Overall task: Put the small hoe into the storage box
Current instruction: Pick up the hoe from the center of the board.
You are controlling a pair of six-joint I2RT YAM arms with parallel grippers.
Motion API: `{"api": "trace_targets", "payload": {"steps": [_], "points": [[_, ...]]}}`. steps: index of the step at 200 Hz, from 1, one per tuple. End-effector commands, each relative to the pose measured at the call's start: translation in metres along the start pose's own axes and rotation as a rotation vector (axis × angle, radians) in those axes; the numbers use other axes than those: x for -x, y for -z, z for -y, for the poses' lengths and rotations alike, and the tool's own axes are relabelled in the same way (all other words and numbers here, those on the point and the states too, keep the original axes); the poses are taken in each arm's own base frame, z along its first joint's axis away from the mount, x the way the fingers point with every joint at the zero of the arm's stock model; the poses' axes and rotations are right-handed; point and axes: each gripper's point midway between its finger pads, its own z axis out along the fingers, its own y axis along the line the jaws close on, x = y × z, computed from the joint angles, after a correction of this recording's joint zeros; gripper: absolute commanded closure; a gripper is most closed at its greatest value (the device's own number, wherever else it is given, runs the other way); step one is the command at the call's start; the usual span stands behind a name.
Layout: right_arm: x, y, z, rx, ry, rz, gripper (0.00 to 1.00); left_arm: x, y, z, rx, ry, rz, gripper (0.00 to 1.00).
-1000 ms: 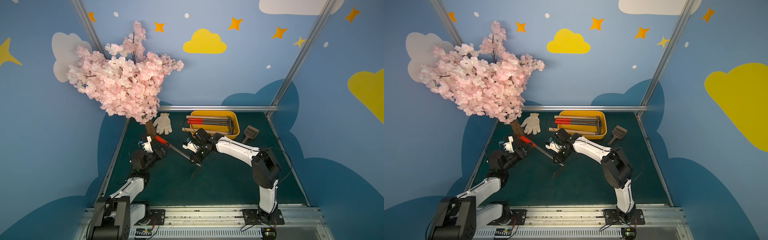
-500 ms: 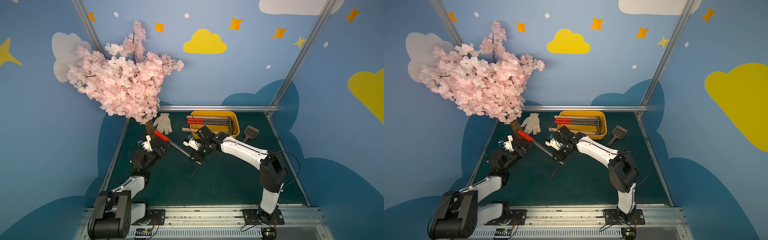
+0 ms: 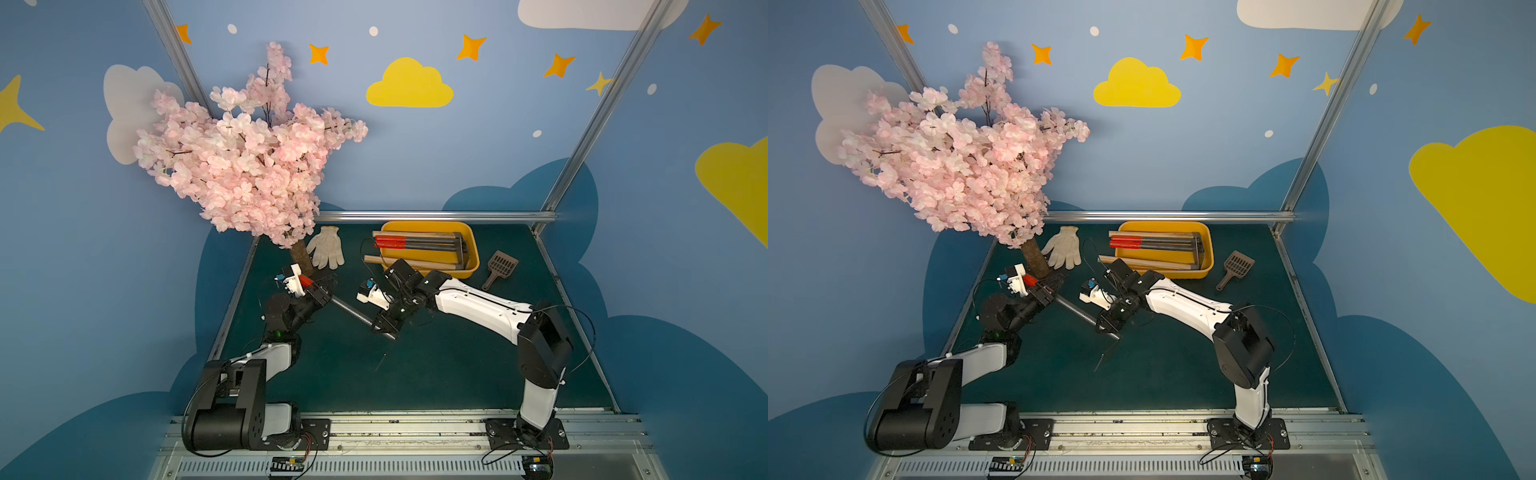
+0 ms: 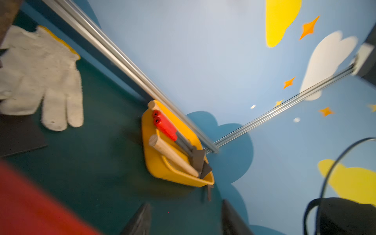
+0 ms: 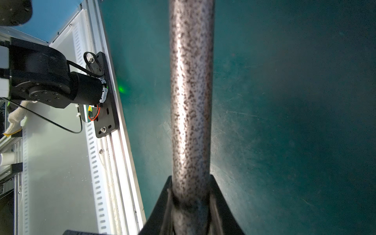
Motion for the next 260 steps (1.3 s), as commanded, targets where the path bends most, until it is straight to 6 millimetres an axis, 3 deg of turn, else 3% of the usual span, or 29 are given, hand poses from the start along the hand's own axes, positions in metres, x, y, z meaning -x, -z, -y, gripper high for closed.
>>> {"api": "trace_targets", "payload": {"steps": [1, 25, 48, 65, 77, 115, 158, 204, 225, 260], "points": [[0.016, 0.006, 0.002, 0.0, 0.014, 0.041, 1.0, 0.012, -0.001, 0.018, -0.065, -0.016, 0.037, 0.74], [0.017, 0.008, 0.012, -0.03, -0.008, 0.044, 1.0, 0.011, 0.0, 0.018, -0.063, -0.019, 0.031, 0.97], [0.017, 0.01, 0.024, -0.065, -0.036, 0.047, 1.0, 0.012, 0.001, 0.018, -0.056, -0.018, 0.034, 0.97], [0.018, 0.015, 0.037, -0.116, -0.063, 0.058, 0.82, 0.013, 0.001, 0.015, -0.042, -0.001, 0.047, 0.97], [0.019, 0.023, 0.049, -0.168, -0.082, 0.08, 0.75, 0.014, 0.001, 0.011, -0.021, 0.022, 0.057, 0.97], [0.023, 0.065, 0.082, -0.32, -0.141, 0.2, 0.65, 0.015, 0.012, -0.02, 0.14, 0.106, 0.126, 0.97], [0.017, 0.108, 0.105, -0.487, -0.174, 0.282, 0.63, 0.013, 0.025, -0.04, 0.332, 0.148, 0.154, 0.97], [0.006, 0.144, 0.099, -0.569, -0.176, 0.403, 0.63, 0.004, 0.039, -0.066, 0.489, 0.251, 0.17, 0.97], [-0.012, 0.137, 0.091, -0.579, -0.166, 0.402, 0.63, -0.002, 0.045, -0.081, 0.568, 0.317, 0.178, 0.97], [-0.042, 0.107, 0.07, -0.536, -0.146, 0.386, 0.62, -0.009, 0.051, -0.096, 0.68, 0.38, 0.188, 0.97]]}}
